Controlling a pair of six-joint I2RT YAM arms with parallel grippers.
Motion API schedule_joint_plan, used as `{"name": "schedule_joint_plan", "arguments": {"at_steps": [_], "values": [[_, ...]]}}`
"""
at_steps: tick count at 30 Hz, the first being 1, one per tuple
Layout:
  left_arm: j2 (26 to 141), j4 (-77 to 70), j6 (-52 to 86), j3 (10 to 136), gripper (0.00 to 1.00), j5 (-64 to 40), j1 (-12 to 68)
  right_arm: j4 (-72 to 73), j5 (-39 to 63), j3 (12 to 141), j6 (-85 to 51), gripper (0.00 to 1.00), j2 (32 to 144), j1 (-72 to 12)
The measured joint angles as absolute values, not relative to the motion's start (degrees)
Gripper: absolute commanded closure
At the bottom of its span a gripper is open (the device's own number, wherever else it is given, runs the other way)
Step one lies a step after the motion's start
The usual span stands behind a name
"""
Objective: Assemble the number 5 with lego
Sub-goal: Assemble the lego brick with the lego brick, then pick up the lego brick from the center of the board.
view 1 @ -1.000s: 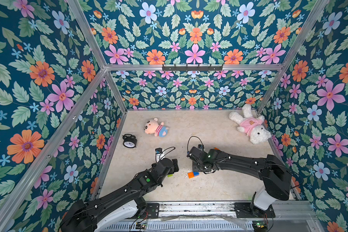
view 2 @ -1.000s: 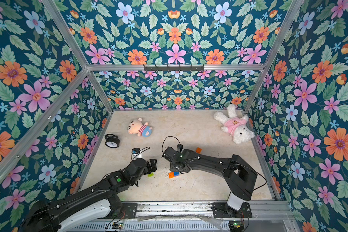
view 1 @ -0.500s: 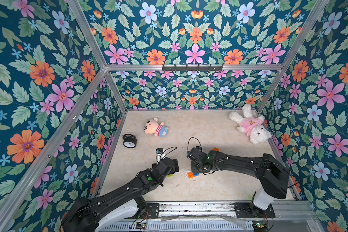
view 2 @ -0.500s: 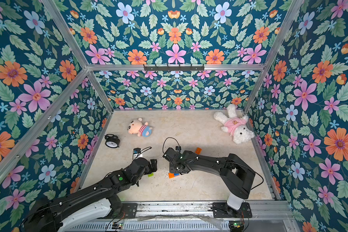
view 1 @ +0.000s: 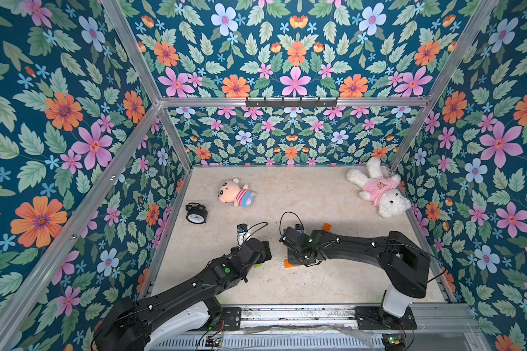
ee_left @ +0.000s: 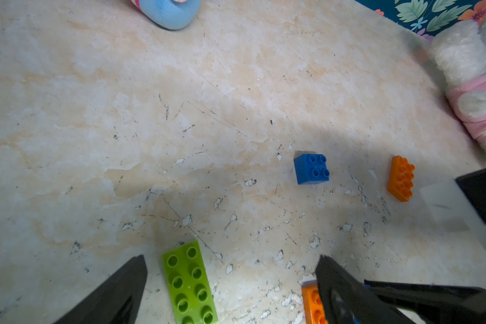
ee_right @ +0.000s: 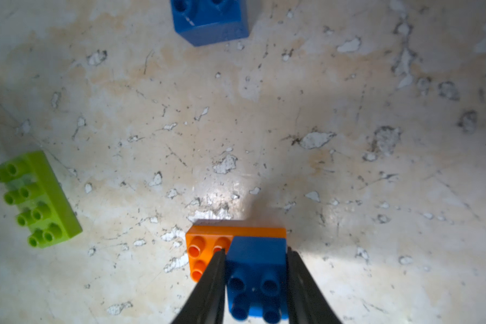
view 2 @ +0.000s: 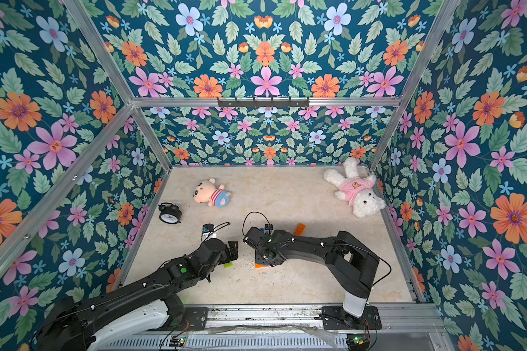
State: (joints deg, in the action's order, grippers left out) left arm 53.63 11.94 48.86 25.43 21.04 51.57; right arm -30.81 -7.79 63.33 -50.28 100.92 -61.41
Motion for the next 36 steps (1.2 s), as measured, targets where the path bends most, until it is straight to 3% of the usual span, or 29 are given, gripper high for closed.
{"name": "schedule_joint_plan", "arguments": {"at_steps": [4, 9, 17, 27, 36], "values": [[53.76, 11.92, 48.86, 25.43, 0.01, 21.02, 51.57, -30.48, -9.15, 63.09, -52.95, 0.65, 100.90, -61.60], [53.71, 12.40, 49.12, 25.93, 0.01, 21.43, 51.57, -32.18, -10.24, 63.66, -54.17, 0.49, 100.44, -61.76], [49.91, 16.08, 50.81, 26.50, 0.01, 25.52, 49.71, -32.08, -13.34, 67.44, -50.65, 0.47, 95.88, -62.61], [40.07, 20.82, 49.30, 24.12, 0.01, 15.11, 21.54, -19.90, -8.62, 74.65, -39.33, 0.48, 105.36, -68.62], [40.32, 26.02, 49.93, 25.02, 0.01, 14.15, 16.58, -25.85, -11.75, 89.78, -37.45, 0.47, 119.63, -70.83]]}}
